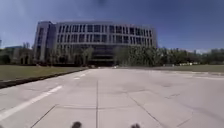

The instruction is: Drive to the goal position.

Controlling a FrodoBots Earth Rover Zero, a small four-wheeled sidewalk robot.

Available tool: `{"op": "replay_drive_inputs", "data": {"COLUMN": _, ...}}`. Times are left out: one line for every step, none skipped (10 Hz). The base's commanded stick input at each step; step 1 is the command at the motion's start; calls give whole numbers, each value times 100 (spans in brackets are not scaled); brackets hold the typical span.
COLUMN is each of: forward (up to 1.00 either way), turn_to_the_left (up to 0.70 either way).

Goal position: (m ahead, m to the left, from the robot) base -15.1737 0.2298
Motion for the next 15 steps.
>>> {"op": "replay_drive_inputs", "data": {"forward": 85, "turn_to_the_left": -32}}
{"op": "replay_drive_inputs", "data": {"forward": 69, "turn_to_the_left": -33}}
{"op": "replay_drive_inputs", "data": {"forward": 70, "turn_to_the_left": -33}}
{"op": "replay_drive_inputs", "data": {"forward": 70, "turn_to_the_left": -33}}
{"op": "replay_drive_inputs", "data": {"forward": 72, "turn_to_the_left": -34}}
{"op": "replay_drive_inputs", "data": {"forward": 73, "turn_to_the_left": -35}}
{"op": "replay_drive_inputs", "data": {"forward": 75, "turn_to_the_left": -35}}
{"op": "replay_drive_inputs", "data": {"forward": 78, "turn_to_the_left": -29}}
{"op": "replay_drive_inputs", "data": {"forward": 78, "turn_to_the_left": -29}}
{"op": "replay_drive_inputs", "data": {"forward": 78, "turn_to_the_left": -29}}
{"op": "replay_drive_inputs", "data": {"forward": 79, "turn_to_the_left": -30}}
{"op": "replay_drive_inputs", "data": {"forward": 78, "turn_to_the_left": -29}}
{"op": "replay_drive_inputs", "data": {"forward": 78, "turn_to_the_left": -29}}
{"op": "replay_drive_inputs", "data": {"forward": 78, "turn_to_the_left": -29}}
{"op": "replay_drive_inputs", "data": {"forward": 78, "turn_to_the_left": -29}}
